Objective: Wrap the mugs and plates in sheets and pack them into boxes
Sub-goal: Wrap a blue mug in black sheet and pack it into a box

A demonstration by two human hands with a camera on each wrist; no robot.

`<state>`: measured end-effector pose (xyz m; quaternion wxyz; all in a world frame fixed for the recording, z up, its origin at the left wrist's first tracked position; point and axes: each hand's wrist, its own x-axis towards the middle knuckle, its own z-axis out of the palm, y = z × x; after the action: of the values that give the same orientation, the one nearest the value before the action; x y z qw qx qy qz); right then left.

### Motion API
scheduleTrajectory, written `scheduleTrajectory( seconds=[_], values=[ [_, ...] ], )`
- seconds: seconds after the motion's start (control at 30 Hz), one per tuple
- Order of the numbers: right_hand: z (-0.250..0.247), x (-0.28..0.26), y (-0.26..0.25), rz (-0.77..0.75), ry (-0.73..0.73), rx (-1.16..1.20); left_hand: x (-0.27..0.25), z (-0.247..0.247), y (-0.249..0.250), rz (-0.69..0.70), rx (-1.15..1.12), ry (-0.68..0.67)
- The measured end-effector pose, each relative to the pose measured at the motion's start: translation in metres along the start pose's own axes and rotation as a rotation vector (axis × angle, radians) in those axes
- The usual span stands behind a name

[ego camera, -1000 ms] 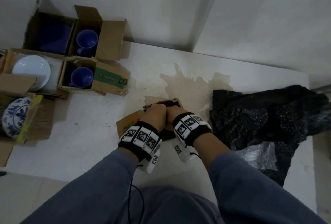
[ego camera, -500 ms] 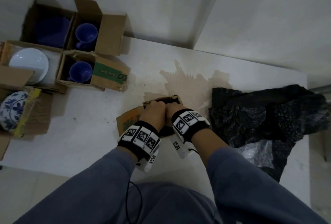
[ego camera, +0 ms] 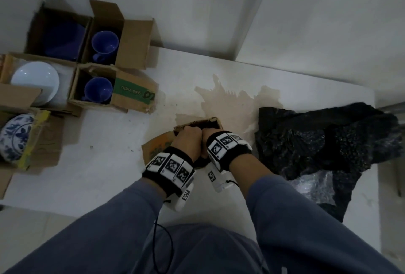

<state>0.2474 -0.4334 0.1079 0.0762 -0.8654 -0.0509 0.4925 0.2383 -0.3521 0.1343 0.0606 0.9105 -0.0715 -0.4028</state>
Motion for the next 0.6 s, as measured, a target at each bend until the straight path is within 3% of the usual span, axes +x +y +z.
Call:
scheduleTrajectory(
  seconds=[0.07,0.3,0.47,0.6],
  values=[
    [0.004,0.002,-0.003,0.053,-0.045,-0.030,0.009,-0.003,-0.001,-0.033,-0.052,-0.061],
    [-0.011,-0.017,0.003,-0.011,-0.044,0.135,0.012,-0.008,-0.007,-0.058,-0.119,-0.135],
    [-0.014,-0.036,0.009,-0.035,0.104,0.271,-0.013,0.000,-0.008,0.004,-0.090,0.009],
    [-0.001,-0.033,0.009,-0.027,0.166,0.258,-0.023,0.018,-0.001,0.038,-0.227,-0.063]
  ],
)
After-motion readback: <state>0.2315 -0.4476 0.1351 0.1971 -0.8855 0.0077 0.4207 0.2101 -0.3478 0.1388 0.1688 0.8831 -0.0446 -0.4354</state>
